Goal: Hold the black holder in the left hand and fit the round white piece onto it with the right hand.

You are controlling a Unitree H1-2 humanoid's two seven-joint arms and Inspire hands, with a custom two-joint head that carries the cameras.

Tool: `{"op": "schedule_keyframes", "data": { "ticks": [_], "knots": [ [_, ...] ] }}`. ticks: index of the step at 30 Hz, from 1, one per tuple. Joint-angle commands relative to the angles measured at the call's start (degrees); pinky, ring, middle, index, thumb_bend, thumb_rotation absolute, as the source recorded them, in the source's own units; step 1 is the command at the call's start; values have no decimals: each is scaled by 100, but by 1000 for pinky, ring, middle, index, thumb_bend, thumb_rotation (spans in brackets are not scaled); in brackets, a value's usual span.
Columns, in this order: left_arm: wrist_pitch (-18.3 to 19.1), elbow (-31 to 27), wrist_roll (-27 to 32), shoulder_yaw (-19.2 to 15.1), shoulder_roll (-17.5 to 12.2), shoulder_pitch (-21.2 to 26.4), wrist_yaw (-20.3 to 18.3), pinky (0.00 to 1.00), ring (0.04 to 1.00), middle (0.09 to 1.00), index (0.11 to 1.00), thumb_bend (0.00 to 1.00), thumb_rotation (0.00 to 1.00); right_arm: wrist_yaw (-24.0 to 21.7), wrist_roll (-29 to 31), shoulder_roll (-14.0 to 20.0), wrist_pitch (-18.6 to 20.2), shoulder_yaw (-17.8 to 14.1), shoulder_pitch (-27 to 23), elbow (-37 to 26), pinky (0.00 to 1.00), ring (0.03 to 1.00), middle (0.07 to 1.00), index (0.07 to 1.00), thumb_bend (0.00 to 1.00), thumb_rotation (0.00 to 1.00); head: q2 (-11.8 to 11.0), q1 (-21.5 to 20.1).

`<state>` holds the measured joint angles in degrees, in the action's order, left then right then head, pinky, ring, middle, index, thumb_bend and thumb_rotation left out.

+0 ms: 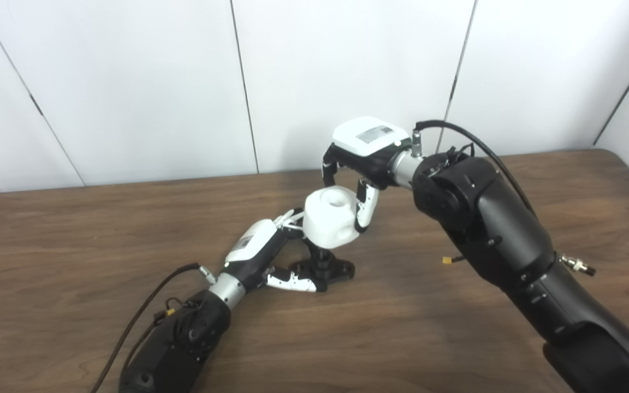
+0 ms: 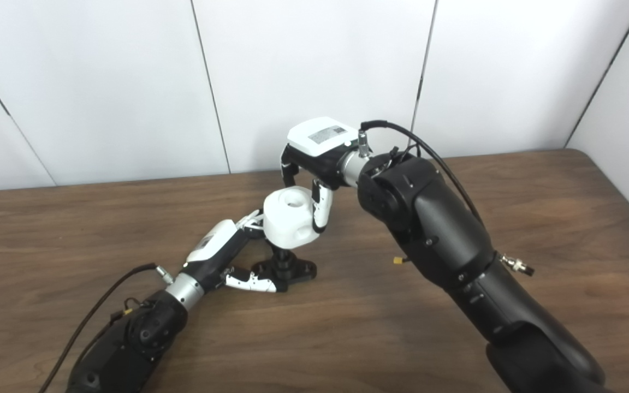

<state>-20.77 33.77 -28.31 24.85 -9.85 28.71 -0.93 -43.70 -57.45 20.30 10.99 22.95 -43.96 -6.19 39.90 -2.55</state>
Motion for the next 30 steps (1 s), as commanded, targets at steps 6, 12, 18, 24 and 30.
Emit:
{"op": "schedule_keyframes", "data": {
  "ticks": [6, 12, 18, 24, 30],
  "knots": [
    [244, 363, -46, 260, 251, -536, -337, 982, 1000, 944, 481, 524, 58, 54, 55, 22, -42, -114, -465, -262, 646, 745, 701, 480, 526, 143, 47, -17],
    [247, 348, -47, 263, 247, -533, -342, 979, 1000, 944, 481, 524, 57, 33, 87, 20, -37, -80, -469, -272, 658, 725, 703, 480, 526, 142, 87, -13],
    [282, 311, -86, 270, 248, -532, -319, 971, 1000, 943, 481, 524, 57, 11, 104, -33, 0, -61, -440, -301, 626, 702, 691, 480, 526, 140, 136, 8],
    [291, 320, -88, 264, 253, -522, -317, 976, 1000, 943, 481, 524, 58, -153, 75, -52, 56, -25, -393, -412, 669, 723, 696, 480, 526, 140, 150, 10],
    [340, 273, -108, 269, 245, -522, -329, 983, 1000, 944, 481, 524, 59, -234, 61, -28, 14, 26, -300, -469, 663, 718, 693, 481, 525, 140, 159, 15]
  ]
}}
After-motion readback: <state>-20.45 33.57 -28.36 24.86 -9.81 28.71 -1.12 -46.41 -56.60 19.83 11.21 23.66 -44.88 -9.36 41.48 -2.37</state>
